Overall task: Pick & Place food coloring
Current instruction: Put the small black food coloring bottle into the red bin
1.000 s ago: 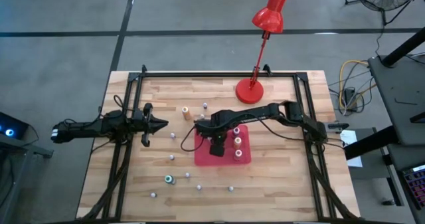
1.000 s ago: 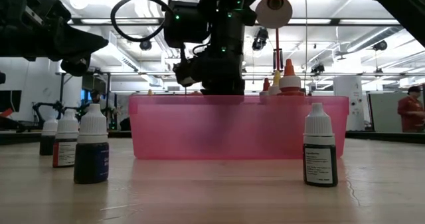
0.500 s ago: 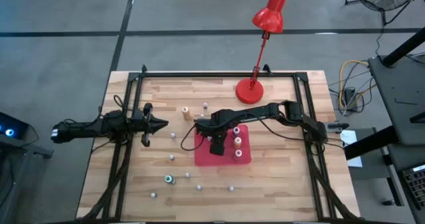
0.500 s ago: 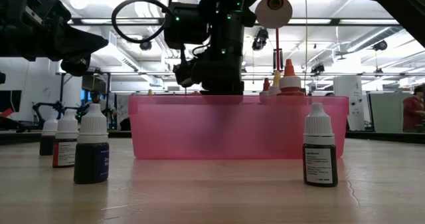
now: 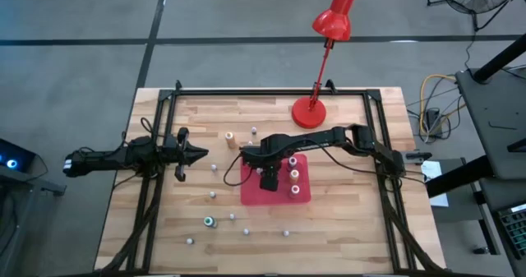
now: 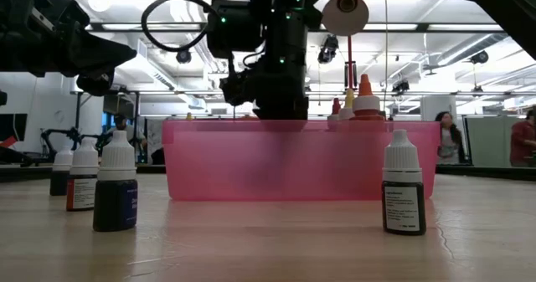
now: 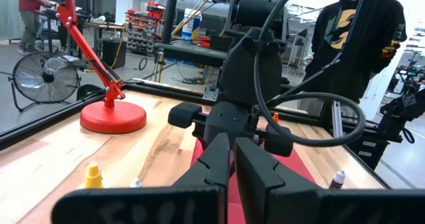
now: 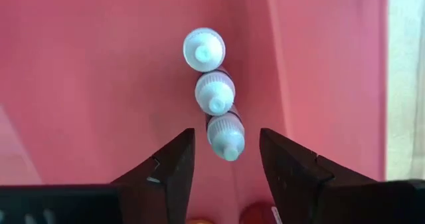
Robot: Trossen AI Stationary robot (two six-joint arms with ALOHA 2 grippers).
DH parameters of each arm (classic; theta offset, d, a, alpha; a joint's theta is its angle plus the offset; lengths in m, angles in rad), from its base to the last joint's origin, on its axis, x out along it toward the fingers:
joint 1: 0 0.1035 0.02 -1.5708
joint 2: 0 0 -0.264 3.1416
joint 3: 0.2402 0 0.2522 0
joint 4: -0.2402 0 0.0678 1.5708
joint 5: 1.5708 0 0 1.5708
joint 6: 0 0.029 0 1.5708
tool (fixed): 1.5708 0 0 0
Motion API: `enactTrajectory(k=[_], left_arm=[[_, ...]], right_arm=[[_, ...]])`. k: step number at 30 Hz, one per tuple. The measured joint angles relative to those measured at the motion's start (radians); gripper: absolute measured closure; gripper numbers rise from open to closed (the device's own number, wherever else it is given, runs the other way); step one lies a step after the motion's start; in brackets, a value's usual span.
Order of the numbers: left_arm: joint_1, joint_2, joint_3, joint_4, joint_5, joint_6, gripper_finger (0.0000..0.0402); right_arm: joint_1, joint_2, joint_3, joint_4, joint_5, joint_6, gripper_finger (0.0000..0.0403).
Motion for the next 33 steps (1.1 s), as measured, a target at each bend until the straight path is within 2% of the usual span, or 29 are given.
enactTrajectory(k=[10, 20, 33], left_arm=[[0.000, 0.000, 0.000, 0.000, 0.000, 0.000, 0.0402], [0.000, 0.000, 0.000, 0.000, 0.000, 0.000, 0.0402], [0.000, 0.000, 0.000, 0.000, 0.000, 0.000, 0.0402]], right_arm=[[0.007, 0.000, 0.088, -0.068, 0.046, -0.003, 0.0214], [0.024, -0.003, 0.240, -0.273, 0.155, 0.020, 0.0191], [0.181, -0.004, 0.446, -0.441, 0.152, 0.094, 0.0087]])
